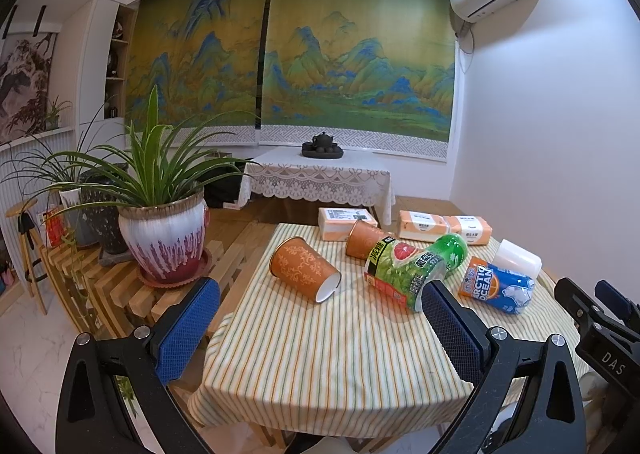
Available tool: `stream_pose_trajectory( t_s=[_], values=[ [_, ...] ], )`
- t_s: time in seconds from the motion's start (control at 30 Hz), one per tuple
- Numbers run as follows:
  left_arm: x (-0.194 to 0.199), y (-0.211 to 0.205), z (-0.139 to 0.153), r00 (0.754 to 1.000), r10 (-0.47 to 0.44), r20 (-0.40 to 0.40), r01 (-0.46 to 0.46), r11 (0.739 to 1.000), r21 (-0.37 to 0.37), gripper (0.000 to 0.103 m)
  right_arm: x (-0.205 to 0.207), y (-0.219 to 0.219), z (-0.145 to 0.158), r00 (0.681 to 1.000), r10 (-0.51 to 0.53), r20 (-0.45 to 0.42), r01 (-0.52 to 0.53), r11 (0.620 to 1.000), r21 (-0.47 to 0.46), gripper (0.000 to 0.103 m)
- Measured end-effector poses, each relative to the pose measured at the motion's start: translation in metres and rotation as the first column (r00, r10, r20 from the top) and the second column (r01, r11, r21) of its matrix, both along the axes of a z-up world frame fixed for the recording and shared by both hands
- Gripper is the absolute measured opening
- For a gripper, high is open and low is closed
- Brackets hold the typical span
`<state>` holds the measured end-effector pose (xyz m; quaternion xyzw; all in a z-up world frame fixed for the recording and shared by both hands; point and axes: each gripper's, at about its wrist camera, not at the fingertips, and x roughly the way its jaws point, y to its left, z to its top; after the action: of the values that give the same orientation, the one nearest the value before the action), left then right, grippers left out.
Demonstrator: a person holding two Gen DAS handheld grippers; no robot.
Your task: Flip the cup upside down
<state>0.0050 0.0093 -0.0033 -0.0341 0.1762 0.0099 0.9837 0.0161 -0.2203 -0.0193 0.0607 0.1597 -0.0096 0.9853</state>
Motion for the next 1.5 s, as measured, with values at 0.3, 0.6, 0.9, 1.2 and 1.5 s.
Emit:
stream_pose_trajectory(
  t_s=[0.3,0.6,0.9,1.2,1.5],
  values=[
    [0.002,0.004,0.0,1.0,0.01,-0.006,-0.01,1.0,-0.008,0.102,0.0,0.001,-0.001,1.0,0.001,-0.002,-0.001,1.0,0.001,0.09],
    [0.007,0.017,-0.007,0.999,0.039,-0.026,-0.039,0.999,-0.013,0.102,0.012,0.009,-0.007,0.999,0.043,-0.025,-0.042,0.999,0.011,0.09],
    [0.012,0.045,-0.015,0.993,0.104,-0.058,-0.105,0.994,-0.021,0.102,0.04,0.032,-0.013,0.987,0.155,-0.049,-0.153,0.988,0.033,0.091],
    [0.011,0.074,-0.02,0.985,0.155,-0.072,-0.157,0.987,-0.019,0.102,0.093,0.083,-0.02,0.94,0.321,-0.114,-0.319,0.947,0.035,0.091],
    [0.011,0.101,-0.022,0.974,0.207,-0.088,-0.209,0.978,-0.021,0.102,0.151,0.143,-0.034,0.9,0.394,-0.185,-0.405,0.914,-0.029,0.091]
  ],
)
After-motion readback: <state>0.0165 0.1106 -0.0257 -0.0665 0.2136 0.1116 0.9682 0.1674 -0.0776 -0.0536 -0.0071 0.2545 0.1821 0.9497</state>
